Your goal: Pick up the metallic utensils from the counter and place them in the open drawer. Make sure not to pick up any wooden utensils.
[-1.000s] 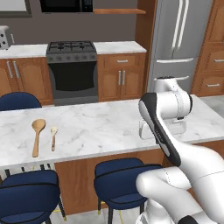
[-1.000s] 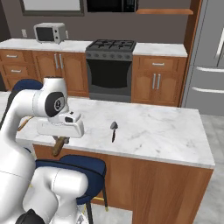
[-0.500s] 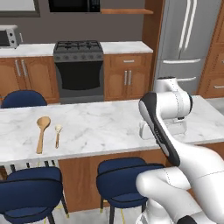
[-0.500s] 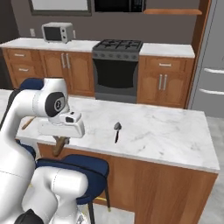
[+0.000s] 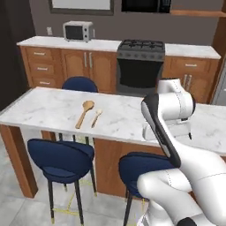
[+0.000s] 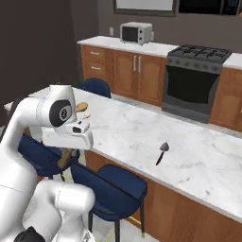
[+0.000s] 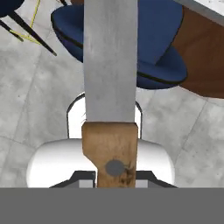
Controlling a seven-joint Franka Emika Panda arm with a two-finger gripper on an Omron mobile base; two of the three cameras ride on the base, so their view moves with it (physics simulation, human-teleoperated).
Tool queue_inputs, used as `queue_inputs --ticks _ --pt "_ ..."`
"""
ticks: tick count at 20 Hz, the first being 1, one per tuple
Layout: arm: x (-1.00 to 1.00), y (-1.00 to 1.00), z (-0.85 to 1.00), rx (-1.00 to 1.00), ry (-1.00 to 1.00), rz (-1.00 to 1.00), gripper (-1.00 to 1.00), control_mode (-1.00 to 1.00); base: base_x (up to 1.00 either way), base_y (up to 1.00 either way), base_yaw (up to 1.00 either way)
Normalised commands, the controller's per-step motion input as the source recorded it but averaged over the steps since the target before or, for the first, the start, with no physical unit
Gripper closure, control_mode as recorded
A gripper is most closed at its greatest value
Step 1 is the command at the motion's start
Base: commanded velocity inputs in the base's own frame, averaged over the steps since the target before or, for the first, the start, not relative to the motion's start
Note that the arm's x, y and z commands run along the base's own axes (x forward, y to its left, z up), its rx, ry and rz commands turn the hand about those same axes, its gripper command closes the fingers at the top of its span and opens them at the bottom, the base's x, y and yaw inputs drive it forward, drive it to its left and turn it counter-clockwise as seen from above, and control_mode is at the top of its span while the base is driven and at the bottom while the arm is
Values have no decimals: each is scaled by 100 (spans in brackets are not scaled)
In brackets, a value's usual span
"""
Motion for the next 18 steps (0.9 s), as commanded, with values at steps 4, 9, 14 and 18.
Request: queue_inputs --ticks 4,9,14,18 --pt "0 0 0 0 0 0 100 100 0 0 100" --pt "0 0 0 0 0 0 100 100 0 0 100" --pt "0 0 0 0 0 0 100 100 0 0 100" --pt "0 0 0 0 0 0 100 100 0 0 100"
